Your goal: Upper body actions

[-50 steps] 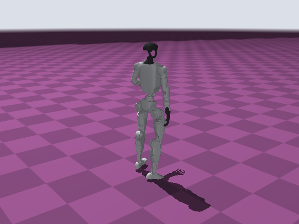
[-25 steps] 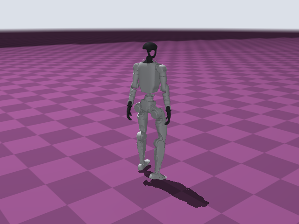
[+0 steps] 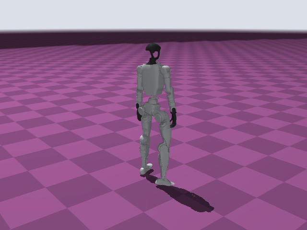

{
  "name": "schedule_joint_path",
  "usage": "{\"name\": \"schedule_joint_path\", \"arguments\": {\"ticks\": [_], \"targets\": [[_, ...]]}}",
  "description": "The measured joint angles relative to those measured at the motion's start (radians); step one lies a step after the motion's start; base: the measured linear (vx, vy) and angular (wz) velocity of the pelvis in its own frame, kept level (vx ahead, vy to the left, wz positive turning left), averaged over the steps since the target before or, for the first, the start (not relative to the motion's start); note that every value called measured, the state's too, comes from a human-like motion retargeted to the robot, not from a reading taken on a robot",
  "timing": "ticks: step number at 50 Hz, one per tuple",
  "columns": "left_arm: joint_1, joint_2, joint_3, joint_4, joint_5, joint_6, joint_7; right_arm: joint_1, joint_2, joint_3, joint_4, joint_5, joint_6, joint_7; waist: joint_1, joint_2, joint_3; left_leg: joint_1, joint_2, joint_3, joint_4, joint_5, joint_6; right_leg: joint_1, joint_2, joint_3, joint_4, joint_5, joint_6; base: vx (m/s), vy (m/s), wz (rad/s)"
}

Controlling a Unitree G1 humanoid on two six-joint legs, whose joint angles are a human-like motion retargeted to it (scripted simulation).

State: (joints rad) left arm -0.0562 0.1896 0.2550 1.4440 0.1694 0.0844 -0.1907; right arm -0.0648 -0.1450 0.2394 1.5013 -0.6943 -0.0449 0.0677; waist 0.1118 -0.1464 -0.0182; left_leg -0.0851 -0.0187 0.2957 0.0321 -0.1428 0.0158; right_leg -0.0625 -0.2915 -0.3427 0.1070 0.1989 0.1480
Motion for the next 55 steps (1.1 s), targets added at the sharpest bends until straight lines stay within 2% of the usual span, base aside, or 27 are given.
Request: {"name": "schedule_joint_path", "arguments": {"ticks": [10,15,20,22,24,26,27,28,30,35,38,40,43,48,55], "targets": [[0.022,-0.013,-0.051,0.032,0.006,-0.029,0.019,-0.008,-0.031,-0.054,-0.041,0.034,-0.006,-0.027,-0.081,0.062,0.030,-0.037,0.070,-0.011,0.021,0.043,-0.047,0.008,0.059,-0.033,-0.043,-0.017,-0.038,-0.15,-0.24,0.27],[0.036,-0.013,-0.067,0.017,0.083,-0.073,0.075,-0.027,-0.051,-0.127,-0.032,0.115,0.010,-0.046,-0.115,0.082,0.087,-0.082,0.098,-0.020,0.046,0.073,-0.078,-0.008,0.069,-0.043,-0.047,-0.029,-0.055,-0.23,-0.21,0.36],[0.034,0.008,-0.088,-0.011,0.104,-0.104,0.133,-0.036,-0.069,-0.226,-0.049,0.166,0.017,-0.008,-0.152,0.077,0.155,-0.157,0.133,-0.016,0.142,0.051,-0.152,-0.026,0.071,-0.079,-0.051,-0.040,-0.070,-0.22,-0.23,0.56],[0.027,0.015,-0.090,-0.013,0.090,-0.115,0.157,-0.040,-0.084,-0.252,-0.060,0.181,0.017,-0.015,-0.144,0.060,0.187,-0.187,0.170,0.050,0.188,0.047,-0.118,-0.049,0.056,-0.065,-0.048,-0.031,-0.068,-0.26,-0.14,-0.10],[0.015,0.022,-0.083,-0.017,0.076,-0.125,0.163,-0.058,-0.104,-0.259,-0.058,0.200,0.017,-0.052,-0.139,0.058,0.219,-0.203,0.199,0.074,0.184,0.096,-0.090,-0.075,0.053,-0.052,-0.039,-0.025,-0.065,-0.21,-0.08,-0.47],[0.010,0.025,-0.077,-0.024,0.064,-0.133,0.162,-0.081,-0.125,-0.260,-0.041,0.216,0.017,-0.096,-0.130,0.065,0.237,-0.211,0.206,0.052,0.151,0.140,-0.098,-0.100,0.061,-0.038,-0.031,-0.020,-0.063,-0.16,0.02,-0.69],[0.011,0.023,-0.074,-0.029,0.057,-0.137,0.165,-0.092,-0.138,-0.261,-0.032,0.219,0.016,-0.115,-0.124,0.067,0.244,-0.207,0.208,0.063,0.137,0.131,-0.105,-0.113,0.062,-0.027,-0.024,-0.018,-0.060,-0.09,0.10,-0.84],[0.015,0.018,-0.070,-0.037,0.047,-0.142,0.172,-0.103,-0.154,-0.263,-0.024,0.218,0.013,-0.133,-0.121,0.065,0.252,-0.194,0.218,0.139,0.131,0.103,-0.101,-0.132,0.057,-0.011,-0.012,-0.014,-0.055,-0.02,0.15,-0.97],[0.011,0.009,-0.049,-0.054,0.023,-0.160,0.189,-0.142,-0.182,-0.259,-0.015,0.202,-0.009,-0.149,-0.119,0.067,0.277,-0.204,0.228,0.152,0.128,0.098,-0.088,-0.176,0.058,0.029,0.032,-0.021,-0.048,-0.04,0.16,-1.03],[-0.129,0.080,-0.056,-0.097,0.003,-0.283,0.256,-0.241,-0.186,-0.247,-0.088,0.275,-0.109,-0.234,-0.165,0.075,0.370,-0.351,0.271,0.130,0.233,0.063,-0.103,-0.325,0.070,0.040,0.155,-0.053,-0.048,-0.36,0.01,0.04],[-0.318,0.152,-0.116,-0.118,0.056,-0.271,0.275,-0.259,-0.202,-0.271,-0.165,0.352,-0.183,-0.261,-0.113,0.085,0.413,-0.509,0.290,0.086,0.377,0.015,-0.118,-0.429,0.042,0.016,0.238,-0.084,-0.044,-0.23,-0.17,0.55],[-0.411,0.153,-0.121,-0.133,0.102,-0.250,0.274,-0.274,-0.215,-0.286,-0.200,0.372,-0.199,-0.272,-0.052,0.082,0.438,-0.572,0.296,0.087,0.443,-0.005,-0.122,-0.495,0.038,0.044,0.297,-0.100,-0.042,-0.22,-0.18,-0.10],[-0.570,0.197,-0.152,-0.188,0.038,-0.245,0.237,-0.392,-0.243,-0.268,-0.263,0.339,-0.187,-0.298,0.005,0.072,0.483,-0.720,0.337,0.081,0.617,-0.070,-0.140,-0.650,0.048,0.084,0.445,-0.148,-0.045,-0.34,-0.13,-0.39],[-0.764,0.283,-0.171,-0.287,-0.029,-0.238,0.242,-0.648,-0.290,-0.193,-0.347,0.293,-0.196,-0.250,0.027,0.108,0.496,-1.015,0.469,-0.021,0.953,-0.188,-0.174,-0.899,0.150,0.102,0.708,-0.241,-0.072,-0.25,-0.01,-0.65],[-0.985,0.327,-0.230,-0.373,-0.022,-0.244,0.288,-0.915,-0.371,-0.074,-0.474,0.356,-0.257,-0.236,0.086,0.093,0.506,-1.332,0.523,-0.110,1.325,-0.305,-0.182,-1.222,0.223,0.086,1.108,-0.373,-0.138,-0.08,-0.06,-0.42]]}}
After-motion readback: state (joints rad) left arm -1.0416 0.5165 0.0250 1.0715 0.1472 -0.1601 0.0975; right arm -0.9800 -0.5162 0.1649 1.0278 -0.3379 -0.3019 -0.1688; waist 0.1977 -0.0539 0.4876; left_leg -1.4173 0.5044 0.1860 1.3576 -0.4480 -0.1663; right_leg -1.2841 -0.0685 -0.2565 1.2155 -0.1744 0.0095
